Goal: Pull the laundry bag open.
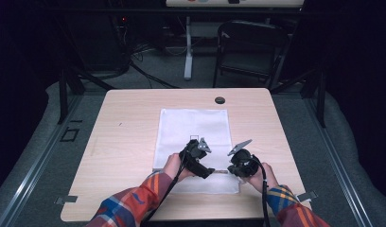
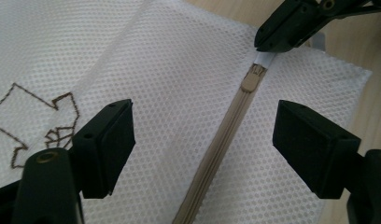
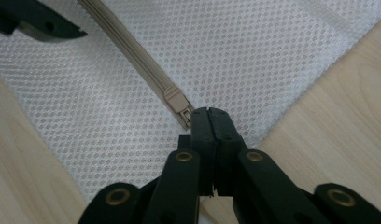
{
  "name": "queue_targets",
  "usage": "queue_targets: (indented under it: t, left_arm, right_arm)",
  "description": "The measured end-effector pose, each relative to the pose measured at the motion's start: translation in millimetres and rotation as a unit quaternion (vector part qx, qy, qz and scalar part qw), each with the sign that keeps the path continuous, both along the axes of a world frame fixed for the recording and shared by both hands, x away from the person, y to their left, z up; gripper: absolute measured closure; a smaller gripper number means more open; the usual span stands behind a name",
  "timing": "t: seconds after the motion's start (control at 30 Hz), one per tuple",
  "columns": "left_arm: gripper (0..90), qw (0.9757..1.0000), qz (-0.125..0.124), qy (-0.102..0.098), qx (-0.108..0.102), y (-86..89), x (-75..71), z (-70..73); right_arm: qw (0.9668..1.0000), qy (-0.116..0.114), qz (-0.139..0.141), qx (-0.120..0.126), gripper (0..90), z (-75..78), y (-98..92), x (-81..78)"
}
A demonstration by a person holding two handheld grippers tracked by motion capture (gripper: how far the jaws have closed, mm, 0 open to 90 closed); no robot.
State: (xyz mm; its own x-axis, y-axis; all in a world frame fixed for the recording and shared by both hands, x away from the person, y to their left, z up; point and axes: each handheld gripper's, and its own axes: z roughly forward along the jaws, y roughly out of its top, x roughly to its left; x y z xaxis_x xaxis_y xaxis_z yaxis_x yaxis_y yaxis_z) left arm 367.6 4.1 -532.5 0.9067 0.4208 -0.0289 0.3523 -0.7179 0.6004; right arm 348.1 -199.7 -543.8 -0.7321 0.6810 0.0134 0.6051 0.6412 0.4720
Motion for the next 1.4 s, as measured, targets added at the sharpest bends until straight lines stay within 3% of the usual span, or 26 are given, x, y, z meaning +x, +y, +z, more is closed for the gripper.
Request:
queue_targets:
  t: [0.03,0.07,0.2,0.3,0.5,0.6,0.97,1.1,1.17,1.2,1.27,1.4]
  left_arm:
    - [22.8,1.0000,-0.003,0.000,0.001,-1.7,-0.3,-1.3]
    - [25.3,1.0000,-0.009,0.002,0.002,-3.1,0.0,-2.2]
    - [29.7,0.9998,-0.015,0.008,-0.003,-9.8,-0.9,-7.5]
    - [42.0,0.9993,-0.027,0.024,-0.007,-16.2,-2.6,-12.4]
    - [56.4,0.9989,-0.040,0.024,-0.002,-27.5,-3.8,-22.0]
    - [62.1,0.9988,-0.042,0.027,-0.002,-29.8,-4.0,-24.6]
    - [71.7,0.9982,-0.049,0.030,-0.018,-34.3,0.5,-30.5]
    - [72.4,0.9981,-0.052,0.025,-0.020,-36.0,-0.7,-29.8]
    - [73.6,0.9978,-0.062,0.020,-0.011,-39.7,-2.3,-30.5]
    - [74.3,0.9980,-0.059,0.020,-0.008,-41.3,-2.7,-31.7]
    - [75.6,0.9981,-0.058,0.020,-0.010,-41.7,-2.2,-32.8]
    - [80.0,0.9982,-0.054,0.023,-0.014,-41.4,-1.4,-34.0]
  right_arm:
    - [0.9999,0.000,-0.007,0.010,90.0,-2.4,0.4,-0.4]
    - [1.0000,0.007,0.000,-0.001,90.0,-1.9,-0.1,0.8]
    - [0.9998,0.015,0.002,-0.010,90.0,-5.5,-0.5,2.2]
    - [0.9998,0.019,0.001,-0.004,90.0,-9.8,-0.4,2.8]
    - [0.9997,0.021,0.000,0.015,90.0,-12.0,-4.3,3.4]
    - [0.9997,0.021,-0.001,0.011,90.0,-11.6,-4.9,3.2]
    - [0.9998,0.017,0.002,0.011,90.0,-11.8,-5.6,2.4]
    - [0.9998,0.016,0.001,0.010,90.0,-11.8,-5.2,2.3]
    - [0.9998,0.012,0.001,0.014,90.0,-12.4,-4.3,2.0]
    - [0.9999,0.011,-0.001,0.008,90.0,-12.0,-4.2,1.8]
    - [0.9998,0.007,-0.008,0.019,90.0,-13.6,-3.0,0.8]
    - [0.9999,0.009,-0.003,0.007,90.0,-12.1,-2.8,1.2]
